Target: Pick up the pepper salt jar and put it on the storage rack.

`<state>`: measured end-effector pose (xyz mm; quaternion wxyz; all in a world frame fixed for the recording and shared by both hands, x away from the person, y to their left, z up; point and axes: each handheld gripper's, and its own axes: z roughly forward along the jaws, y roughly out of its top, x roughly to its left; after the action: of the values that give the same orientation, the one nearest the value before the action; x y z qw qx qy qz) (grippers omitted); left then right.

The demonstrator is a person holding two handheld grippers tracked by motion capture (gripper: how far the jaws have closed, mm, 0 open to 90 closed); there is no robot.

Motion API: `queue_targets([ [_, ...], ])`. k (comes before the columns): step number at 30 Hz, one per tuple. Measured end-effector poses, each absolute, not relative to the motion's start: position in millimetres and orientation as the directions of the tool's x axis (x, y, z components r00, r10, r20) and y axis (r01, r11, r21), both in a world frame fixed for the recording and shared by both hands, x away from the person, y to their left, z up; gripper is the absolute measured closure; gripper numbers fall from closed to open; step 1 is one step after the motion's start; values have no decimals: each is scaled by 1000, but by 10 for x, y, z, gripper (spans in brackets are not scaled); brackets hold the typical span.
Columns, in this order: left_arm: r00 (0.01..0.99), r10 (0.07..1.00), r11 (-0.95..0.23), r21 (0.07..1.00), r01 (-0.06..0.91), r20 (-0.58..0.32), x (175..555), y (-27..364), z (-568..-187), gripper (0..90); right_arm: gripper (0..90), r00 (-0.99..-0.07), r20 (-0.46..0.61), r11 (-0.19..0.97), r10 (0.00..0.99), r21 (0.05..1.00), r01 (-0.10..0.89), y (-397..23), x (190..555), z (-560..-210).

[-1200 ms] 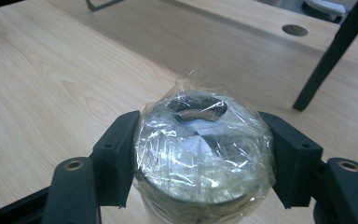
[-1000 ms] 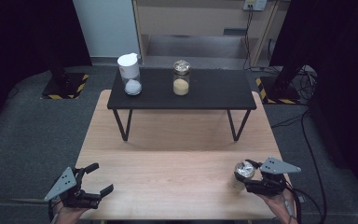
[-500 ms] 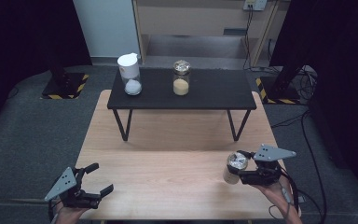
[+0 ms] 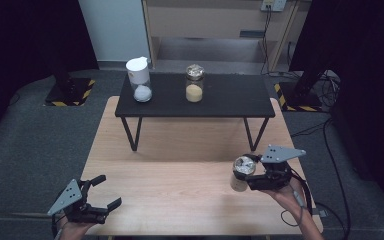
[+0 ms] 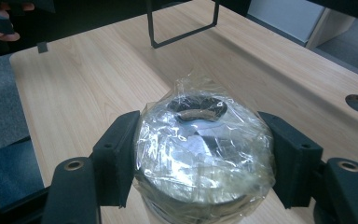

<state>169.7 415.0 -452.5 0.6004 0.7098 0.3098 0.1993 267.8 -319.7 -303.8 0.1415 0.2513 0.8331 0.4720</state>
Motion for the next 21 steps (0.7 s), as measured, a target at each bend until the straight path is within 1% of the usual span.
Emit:
queue_targets([
  [8,728,679,-87,976,201,-89,1699,4149,-4526,1,349,-843,-7,441,538,854,275,-3088,2795,-2845],
  [13,729,679,-88,976,201,-89,1702,4148,-4526,1,349,-843,9,429,538,858,283,-3061,2896,-2680],
  [21,728,679,-87,975,203,-91,1702,4151,-4526,1,349,-831,4,426,557,857,290,-2985,3022,-2407],
])
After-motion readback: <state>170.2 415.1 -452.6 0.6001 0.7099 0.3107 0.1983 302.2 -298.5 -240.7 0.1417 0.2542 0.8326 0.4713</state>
